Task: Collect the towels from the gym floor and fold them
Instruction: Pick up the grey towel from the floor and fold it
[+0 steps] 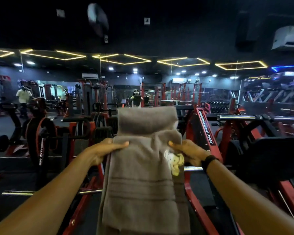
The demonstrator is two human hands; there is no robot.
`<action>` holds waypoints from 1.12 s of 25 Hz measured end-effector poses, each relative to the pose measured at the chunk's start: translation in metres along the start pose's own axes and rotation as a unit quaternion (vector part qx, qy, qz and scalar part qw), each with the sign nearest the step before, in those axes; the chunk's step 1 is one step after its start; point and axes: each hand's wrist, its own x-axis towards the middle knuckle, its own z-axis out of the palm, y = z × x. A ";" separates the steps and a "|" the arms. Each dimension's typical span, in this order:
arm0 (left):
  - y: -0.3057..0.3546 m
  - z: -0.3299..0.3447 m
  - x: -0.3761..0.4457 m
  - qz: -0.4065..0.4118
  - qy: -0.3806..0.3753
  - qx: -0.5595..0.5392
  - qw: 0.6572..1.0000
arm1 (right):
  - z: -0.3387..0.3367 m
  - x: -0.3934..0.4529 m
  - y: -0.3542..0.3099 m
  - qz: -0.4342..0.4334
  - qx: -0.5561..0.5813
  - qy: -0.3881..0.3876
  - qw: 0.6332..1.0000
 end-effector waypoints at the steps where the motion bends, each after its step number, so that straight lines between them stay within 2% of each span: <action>1: 0.003 0.003 0.004 0.008 0.052 -0.054 0.997 | -0.001 0.004 -0.004 -0.015 0.015 0.037 0.999; 3: 0.011 0.008 0.010 0.015 0.120 -0.122 0.985 | 0.001 0.008 -0.017 -0.042 0.070 0.075 0.994; 5: 0.017 0.010 0.014 0.040 0.132 -0.099 0.985 | 0.002 0.010 -0.022 -0.070 0.109 0.077 0.989; 7: 0.020 0.009 0.009 0.078 0.131 0.019 0.988 | 0.000 0.006 -0.020 -0.102 0.036 0.066 0.992; 10: 0.020 0.000 0.007 0.128 0.120 0.254 0.951 | -0.007 0.002 -0.015 -0.130 -0.167 0.062 0.975; 11: 0.020 -0.003 0.008 0.134 0.109 0.301 0.938 | -0.006 0.000 -0.015 -0.142 -0.197 0.043 0.969; 13: 0.025 -0.007 0.008 0.141 0.113 0.352 0.918 | -0.009 0.001 -0.019 -0.166 -0.177 0.034 0.969; 15: 0.029 -0.017 0.010 0.163 0.122 0.286 0.936 | -0.012 0.002 -0.022 -0.184 -0.093 0.059 0.977; 17: 0.025 -0.016 0.002 0.146 0.066 0.152 0.975 | -0.011 0.000 -0.020 -0.153 -0.105 0.036 0.982; 19: 0.007 -0.012 0.001 0.138 0.061 0.115 0.982 | -0.009 0.001 -0.007 -0.135 -0.149 0.005 0.979; 21: -0.007 -0.008 0.000 0.161 0.097 0.030 0.982 | -0.008 0.000 0.001 -0.130 -0.067 0.010 0.989; 23: -0.013 -0.002 -0.001 0.115 0.049 0.004 0.992 | -0.009 0.001 0.007 -0.090 -0.008 -0.025 0.996; 24: -0.018 0.004 -0.002 0.091 0.028 0.025 0.995 | -0.006 0.002 0.014 -0.074 -0.026 -0.038 0.996; 25: -0.022 0.009 -0.001 0.081 0.038 0.033 0.995 | -0.003 0.003 0.021 -0.067 -0.034 -0.031 0.997; 27: -0.026 0.018 -0.001 0.066 0.091 -0.025 0.993 | 0.006 0.004 0.021 -0.071 0.007 0.032 0.997; 28: -0.026 0.022 -0.002 0.052 0.064 -0.051 0.995 | 0.010 0.004 0.019 -0.066 0.055 0.061 0.994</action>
